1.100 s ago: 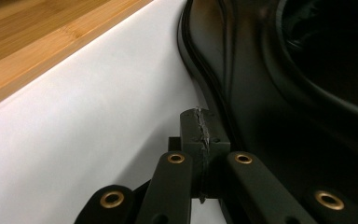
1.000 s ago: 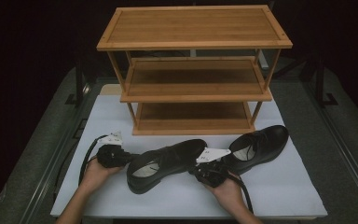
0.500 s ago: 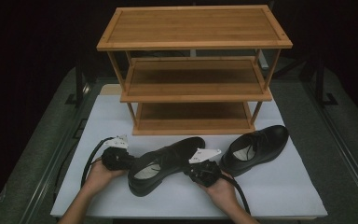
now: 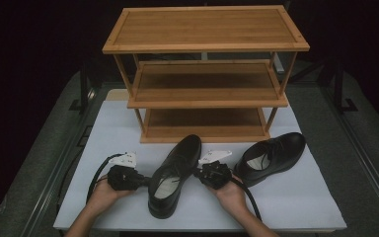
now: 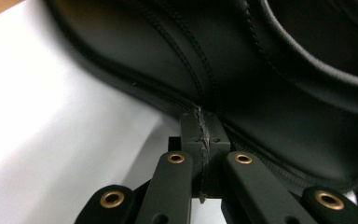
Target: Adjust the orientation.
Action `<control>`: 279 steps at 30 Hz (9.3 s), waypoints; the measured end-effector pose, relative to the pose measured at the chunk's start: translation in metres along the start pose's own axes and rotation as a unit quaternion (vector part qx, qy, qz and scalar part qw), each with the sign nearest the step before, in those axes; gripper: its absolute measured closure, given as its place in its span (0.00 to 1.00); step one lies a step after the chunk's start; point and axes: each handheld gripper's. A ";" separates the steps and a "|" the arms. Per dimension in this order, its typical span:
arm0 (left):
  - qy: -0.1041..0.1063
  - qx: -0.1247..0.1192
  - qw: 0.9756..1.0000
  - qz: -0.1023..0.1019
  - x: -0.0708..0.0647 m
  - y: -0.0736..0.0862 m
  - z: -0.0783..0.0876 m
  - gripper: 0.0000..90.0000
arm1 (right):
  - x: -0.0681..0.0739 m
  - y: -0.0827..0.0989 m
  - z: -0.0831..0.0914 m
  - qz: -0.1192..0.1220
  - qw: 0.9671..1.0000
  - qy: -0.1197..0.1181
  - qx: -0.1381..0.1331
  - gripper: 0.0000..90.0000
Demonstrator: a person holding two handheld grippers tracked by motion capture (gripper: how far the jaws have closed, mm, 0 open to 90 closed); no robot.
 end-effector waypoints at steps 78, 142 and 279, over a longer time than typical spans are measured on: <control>-0.178 0.022 0.984 -0.013 -0.022 0.004 0.029 0.23 | -0.003 0.009 0.081 -0.001 0.999 -0.023 -0.027 0.89; -0.257 0.023 0.966 0.007 -0.010 0.049 0.055 0.00 | -0.245 0.009 0.185 -0.121 0.970 0.201 -0.062 1.00; -0.257 0.019 0.966 0.010 -0.009 0.050 0.055 0.00 | -0.089 0.073 0.153 -0.067 0.994 0.082 0.002 1.00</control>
Point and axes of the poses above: each handheld gripper's, and its own axes: z roughly backward along the jaws, y roughly out of its underside, x roughly to its left, and after that the axes turned 13 degrees about -x, right-handed
